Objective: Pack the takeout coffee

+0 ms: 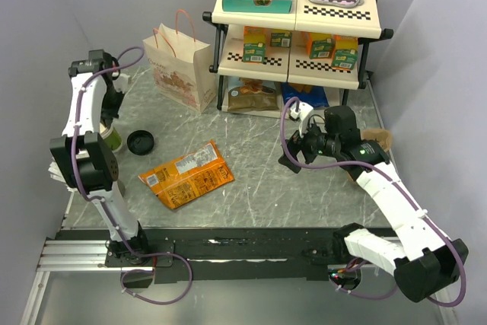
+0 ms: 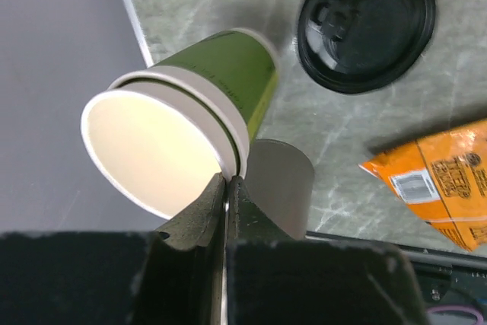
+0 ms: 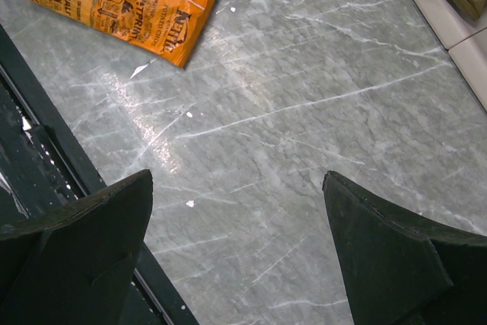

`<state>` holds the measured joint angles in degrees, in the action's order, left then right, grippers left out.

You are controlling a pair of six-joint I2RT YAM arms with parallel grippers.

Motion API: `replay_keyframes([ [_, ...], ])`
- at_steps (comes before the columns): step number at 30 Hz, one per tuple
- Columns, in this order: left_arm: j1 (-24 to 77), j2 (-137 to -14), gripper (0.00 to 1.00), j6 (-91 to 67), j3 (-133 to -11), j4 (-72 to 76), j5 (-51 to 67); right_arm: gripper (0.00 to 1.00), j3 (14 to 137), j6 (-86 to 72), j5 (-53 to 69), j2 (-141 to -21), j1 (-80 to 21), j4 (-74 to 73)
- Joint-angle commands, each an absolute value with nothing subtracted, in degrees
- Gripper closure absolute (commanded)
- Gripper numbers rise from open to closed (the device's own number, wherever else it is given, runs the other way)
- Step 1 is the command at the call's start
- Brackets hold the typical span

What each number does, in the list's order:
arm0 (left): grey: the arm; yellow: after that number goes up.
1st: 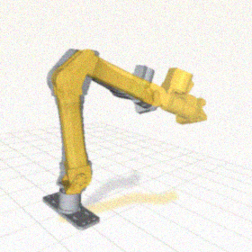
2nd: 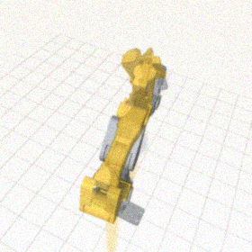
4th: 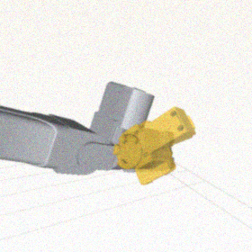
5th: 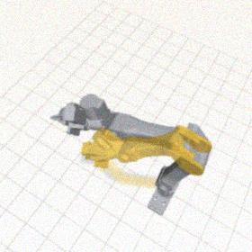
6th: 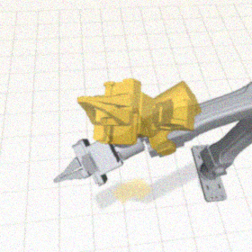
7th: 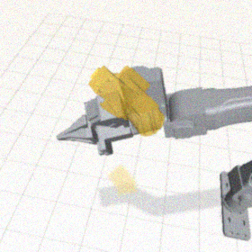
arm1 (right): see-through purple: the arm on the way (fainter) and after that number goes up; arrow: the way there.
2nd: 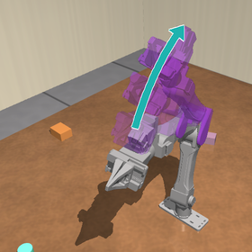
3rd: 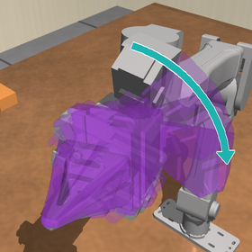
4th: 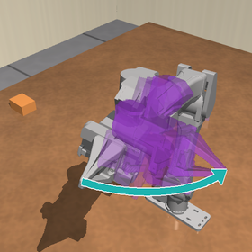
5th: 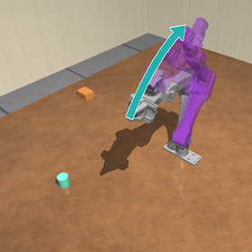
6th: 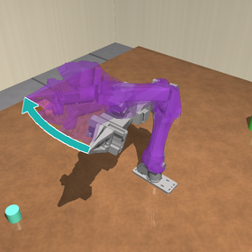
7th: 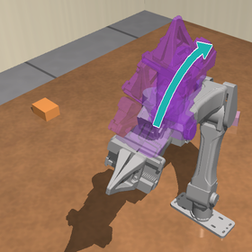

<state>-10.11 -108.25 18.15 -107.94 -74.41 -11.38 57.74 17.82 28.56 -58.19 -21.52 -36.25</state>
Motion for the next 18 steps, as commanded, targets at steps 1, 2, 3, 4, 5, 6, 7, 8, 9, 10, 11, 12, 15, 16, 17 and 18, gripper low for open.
replay_keyframes([
  [1, -12.4, -109.2, 0.99, 18.5, -111.4, -76.3, -10.9, 0.02, 59.9, 17.8, 29.2, -58.4, -21.9, -34.2],
  [2, -12.7, -109.4, 0.99, 17.6, -113.0, -76.9, -8.0, 0.02, 59.9, 17.8, 28.9, -58.4, -21.9, -34.3],
  [3, -12.9, -108.8, 0.99, 18.2, -108.5, -74.5, -10.8, 0.02, 59.9, 17.4, 28.7, -58.5, -21.8, -34.0],
  [4, -12.1, -107.2, 0.99, 19.3, -105.9, -71.0, -14.5, 0.02, 59.9, 17.4, 28.9, -58.5, -21.9, -33.9],
  [5, -11.5, -107.7, 0.99, 19.9, -107.0, -73.5, -11.4, 0.02, 59.9, 17.6, 29.2, -58.6, -21.9, -34.0],
  [6, -11.5, -108.4, 0.99, 17.8, -112.6, -76.3, -7.2, 0.02, 60.0, 17.5, 29.2, -58.6, -21.8, -34.1],
  [7, -11.9, -107.9, 0.99, 16.8, -111.2, -75.4, -8.2, 0.02, 60.3, 17.1, 29.2, -58.8, -21.8, -34.0],
  [8, -11.5, -107.1, 0.99, 18.2, -108.0, -71.3, -13.4, 0.02, 60.2, 17.1, 29.4, -58.7, -21.8, -33.7],
  [9, -10.6, -107.4, 0.99, 19.3, -109.8, -74.0, -13.1, 0.02, 60.2, 17.1, 30.0, -59.1, -21.9, -33.7],
  [10, -9.9, -109.2, 0.99, 18.2, -113.2, -77.2, -11.6, 0.02, 60.7, 17.1, 30.3, -59.3, -21.9, -33.8],
  [11, -10.0, -108.9, 0.99, 17.2, -114.2, -76.5, -10.6, 0.02, 61.0, 16.6, 30.4, -59.8, -21.9, -33.9],
  [12, -9.9, -107.9, 0.99, 19.1, -110.3, -73.9, -13.9, 0.02, 61.3, 15.3, 30.2, -60.2, -21.9, -33.3],
  [15, -8.9, -106.2, 0.99, 20.8, -110.4, -71.9, -18.6, 0.02, 63.0, 13.1, 32.7, -62.2, -22.0, -32.6],
  [16, -8.1, -107.0, 0.99, 20.7, -112.2, -72.8, -18.8, 0.02, 64.4, 12.3, 33.3, -62.9, -22.0, -32.2],
  [17, -7.7, -107.3, 0.99, 20.5, -114.1, -73.3, -19.0, 0.03, 65.1, 11.3, 34.1, -63.7, -22.0, -31.7],
  [18, -7.0, -107.7, 0.99, 20.6, -117.9, -74.3, -18.9, 0.03, 65.8, 9.5, 34.5, -65.0, -22.0, -31.2],
])
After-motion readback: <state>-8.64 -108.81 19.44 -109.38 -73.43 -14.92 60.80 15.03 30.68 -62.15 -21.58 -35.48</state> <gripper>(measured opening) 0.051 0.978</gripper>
